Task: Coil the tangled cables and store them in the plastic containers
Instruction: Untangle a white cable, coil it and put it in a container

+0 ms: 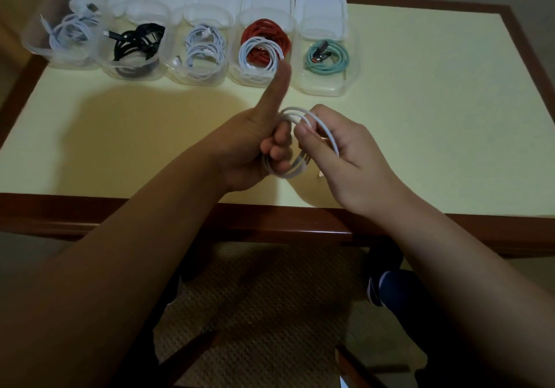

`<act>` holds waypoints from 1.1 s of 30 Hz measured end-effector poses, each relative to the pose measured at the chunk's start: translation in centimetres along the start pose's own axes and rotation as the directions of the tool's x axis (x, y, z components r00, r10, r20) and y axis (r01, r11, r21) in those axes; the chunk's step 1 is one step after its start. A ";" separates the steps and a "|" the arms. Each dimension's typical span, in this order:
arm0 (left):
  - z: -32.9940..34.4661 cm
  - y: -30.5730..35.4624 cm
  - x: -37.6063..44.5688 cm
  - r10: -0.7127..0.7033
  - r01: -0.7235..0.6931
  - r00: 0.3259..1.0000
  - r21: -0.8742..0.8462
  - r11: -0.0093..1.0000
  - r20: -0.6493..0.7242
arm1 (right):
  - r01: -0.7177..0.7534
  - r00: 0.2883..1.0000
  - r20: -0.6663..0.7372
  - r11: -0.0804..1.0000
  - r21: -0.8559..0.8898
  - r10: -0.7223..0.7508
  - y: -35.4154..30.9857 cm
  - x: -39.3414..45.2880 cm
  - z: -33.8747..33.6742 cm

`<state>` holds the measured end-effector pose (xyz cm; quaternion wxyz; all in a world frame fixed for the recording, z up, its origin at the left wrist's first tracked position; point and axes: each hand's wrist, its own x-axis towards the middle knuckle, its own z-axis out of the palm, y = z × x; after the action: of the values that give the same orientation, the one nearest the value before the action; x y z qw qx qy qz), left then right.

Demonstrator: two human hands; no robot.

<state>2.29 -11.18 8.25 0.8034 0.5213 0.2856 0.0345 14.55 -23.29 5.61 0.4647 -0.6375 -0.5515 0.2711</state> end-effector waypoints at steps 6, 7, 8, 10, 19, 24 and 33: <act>-0.5 0.3 0.6 0.008 -0.002 0.999 -0.149 0.989 0.040 | -0.042 0.992 -0.119 0.998 -0.038 0.037 -0.4 0.2 -0.2; -0.6 0.3 0.7 0.015 -0.004 0.998 -0.174 0.985 0.058 | -0.084 0.988 -0.132 0.996 -0.009 0.082 -0.2 0.5 -0.2; -0.7 0.3 0.8 0.019 -0.005 0.997 -0.188 0.982 0.074 | -0.121 0.983 -0.136 0.992 0.028 0.123 0.0 0.6 -0.3; -1.1 0.4 0.8 0.024 -0.010 0.996 -0.176 0.984 0.082 | -0.192 0.975 -0.088 0.973 0.129 0.204 0.2 0.9 -0.6; -3.2 0.3 0.1 -0.163 0.145 0.955 0.089 0.985 0.248 | -0.477 0.850 -0.049 0.805 0.353 0.525 -0.1 1.7 -5.4; -3.9 0.4 0.4 -0.085 0.103 0.983 -0.108 0.989 0.163 | -0.495 0.858 -0.024 0.840 0.223 0.513 1.7 1.4 -5.5; -5.1 0.4 1.1 0.040 -0.007 0.997 -0.464 0.886 0.060 | -0.252 0.954 0.051 0.881 -0.400 0.296 2.1 0.4 -4.9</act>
<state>0.81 -6.48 6.62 0.9134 0.3188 0.2354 0.0937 19.77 -24.27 5.90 0.2545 -0.7723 -0.5236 0.2540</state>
